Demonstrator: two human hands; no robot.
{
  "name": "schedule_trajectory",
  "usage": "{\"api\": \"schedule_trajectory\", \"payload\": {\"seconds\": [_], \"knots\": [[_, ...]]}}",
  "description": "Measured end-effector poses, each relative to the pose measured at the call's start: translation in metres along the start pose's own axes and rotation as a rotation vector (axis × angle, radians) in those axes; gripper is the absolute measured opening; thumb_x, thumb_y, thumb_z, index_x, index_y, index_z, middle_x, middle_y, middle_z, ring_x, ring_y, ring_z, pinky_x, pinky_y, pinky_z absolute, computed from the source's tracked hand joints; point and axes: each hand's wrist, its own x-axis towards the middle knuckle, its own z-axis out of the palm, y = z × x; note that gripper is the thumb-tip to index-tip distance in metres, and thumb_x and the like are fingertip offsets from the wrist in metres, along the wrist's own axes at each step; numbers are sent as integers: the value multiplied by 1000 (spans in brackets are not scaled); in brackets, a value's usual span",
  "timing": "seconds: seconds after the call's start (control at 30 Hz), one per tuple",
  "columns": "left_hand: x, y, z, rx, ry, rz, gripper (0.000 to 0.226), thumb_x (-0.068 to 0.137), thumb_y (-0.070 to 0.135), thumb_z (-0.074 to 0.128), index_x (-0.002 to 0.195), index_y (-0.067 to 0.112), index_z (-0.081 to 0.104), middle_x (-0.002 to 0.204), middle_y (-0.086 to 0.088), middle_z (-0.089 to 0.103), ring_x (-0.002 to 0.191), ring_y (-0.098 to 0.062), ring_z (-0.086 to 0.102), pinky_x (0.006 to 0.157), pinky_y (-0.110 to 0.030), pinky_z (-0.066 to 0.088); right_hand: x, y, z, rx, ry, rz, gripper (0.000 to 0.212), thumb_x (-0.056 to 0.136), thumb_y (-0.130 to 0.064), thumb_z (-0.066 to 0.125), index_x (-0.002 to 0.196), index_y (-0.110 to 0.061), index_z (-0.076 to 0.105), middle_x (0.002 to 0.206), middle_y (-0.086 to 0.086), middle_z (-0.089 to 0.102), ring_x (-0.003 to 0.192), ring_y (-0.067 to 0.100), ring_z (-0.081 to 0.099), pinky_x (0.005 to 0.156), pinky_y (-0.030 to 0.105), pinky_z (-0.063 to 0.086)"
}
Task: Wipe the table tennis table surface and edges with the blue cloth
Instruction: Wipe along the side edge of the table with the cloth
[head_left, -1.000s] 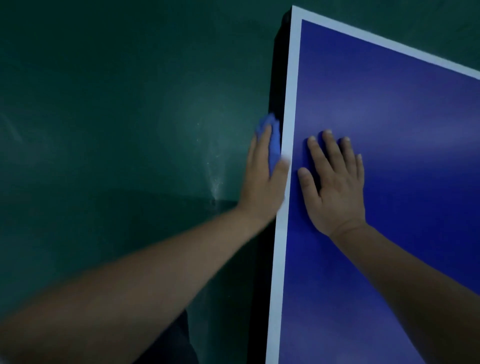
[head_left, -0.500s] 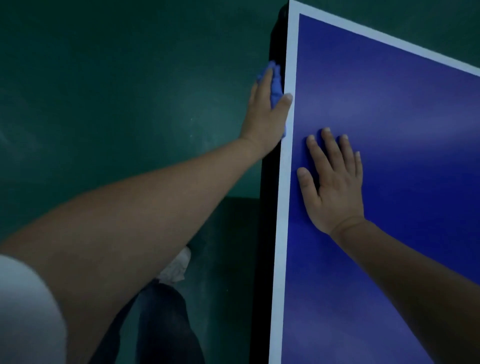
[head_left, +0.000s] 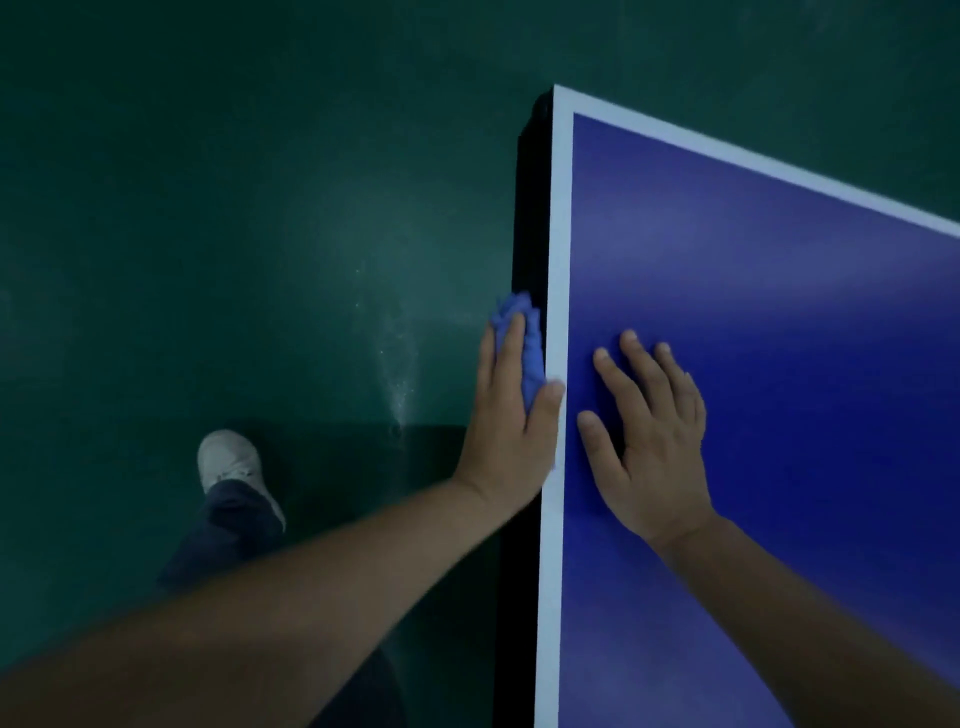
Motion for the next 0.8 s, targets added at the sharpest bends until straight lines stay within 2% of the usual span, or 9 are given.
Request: {"api": "schedule_trajectory", "payload": {"seconds": [0.13,0.2,0.33,0.43,0.5,0.63,0.73,0.8], "knots": [[103,19,-8,-26,102,6,63,102,13,46,159,17,21,167,0,15,155,-12,6,120,-17,7,71,0,-10,28,12,-56,55,102,-47,32,151,-23,43,160,2,34,150,27,24,120,46,19],[112,22,-8,-8,114,32,63,103,12,47,160,16,20,168,0,15,155,-14,7,121,-17,6,127,0,-15,-6,-31,-47,59,103,-50,25,155,-24,35,164,3,27,152,27,18,122,44,15],[40,1,-7,32,18,83,66,105,20,41,162,22,7,169,10,3,156,-14,-2,125,-28,3,189,-2,-10,-54,-87,40,61,103,-52,16,160,-31,13,169,-6,3,155,22,-3,125,46,-1],[-19,-13,-7,55,-68,42,67,104,32,37,161,33,2,169,11,-3,156,-16,-6,127,-37,3,190,-4,-9,-65,-69,31,64,101,-55,13,160,-31,13,169,-8,3,155,20,-5,125,45,-3],[-13,-9,-8,53,-76,-33,69,102,37,38,160,37,1,169,11,-5,156,-14,-6,127,-40,7,189,-3,-10,-51,-53,28,63,102,-54,15,160,-29,17,168,-7,7,156,21,-3,125,47,-2],[98,15,-14,71,-34,61,63,106,22,39,161,12,11,170,2,3,156,-17,-5,125,-25,2,190,-3,-10,-22,-34,15,61,102,-48,22,159,-26,23,168,-4,13,156,23,2,125,50,2],[192,36,-21,40,54,-19,61,106,15,43,160,12,15,169,-3,5,156,-13,-2,115,-6,0,189,-3,-11,-23,-36,15,61,102,-46,23,158,-24,24,167,-2,14,156,25,3,124,53,4],[213,43,-20,14,89,-65,61,106,13,45,160,14,16,169,-5,4,155,-11,0,110,-1,0,189,-4,-12,-20,-33,17,61,102,-46,24,158,-23,26,167,-1,15,156,26,4,124,54,5]]}}
